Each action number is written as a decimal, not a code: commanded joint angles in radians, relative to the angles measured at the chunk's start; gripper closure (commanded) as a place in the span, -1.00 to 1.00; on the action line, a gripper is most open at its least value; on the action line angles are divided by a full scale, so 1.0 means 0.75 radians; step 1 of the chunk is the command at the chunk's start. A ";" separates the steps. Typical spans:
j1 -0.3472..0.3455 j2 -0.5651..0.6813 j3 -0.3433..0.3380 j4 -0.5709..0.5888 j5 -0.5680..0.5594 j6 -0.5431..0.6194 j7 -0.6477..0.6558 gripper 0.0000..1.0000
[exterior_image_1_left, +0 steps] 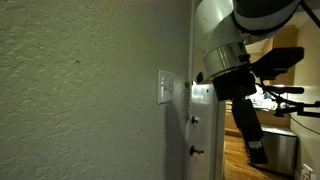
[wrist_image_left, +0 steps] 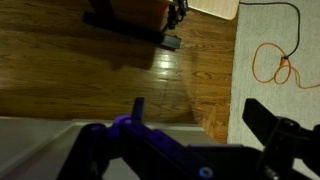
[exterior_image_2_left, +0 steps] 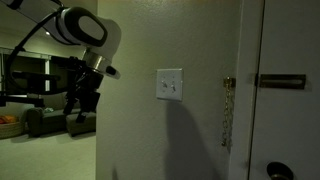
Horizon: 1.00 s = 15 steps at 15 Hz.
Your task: Turn on the right light switch
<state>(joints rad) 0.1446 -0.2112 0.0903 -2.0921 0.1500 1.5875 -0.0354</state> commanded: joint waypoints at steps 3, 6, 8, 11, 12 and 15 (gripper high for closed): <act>-0.013 0.001 0.012 0.003 0.002 -0.003 -0.001 -1.00; -0.015 0.012 0.010 0.011 0.000 -0.005 -0.006 -1.00; -0.019 0.032 0.008 0.028 -0.011 0.003 -0.009 -1.00; -0.028 0.067 0.005 0.075 -0.042 0.028 -0.012 -1.00; -0.030 0.076 0.005 0.090 -0.054 0.036 -0.012 -1.00; -0.047 0.091 -0.001 0.121 -0.104 0.097 0.012 -1.00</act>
<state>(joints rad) 0.1285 -0.1535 0.0899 -2.0277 0.1072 1.6229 -0.0354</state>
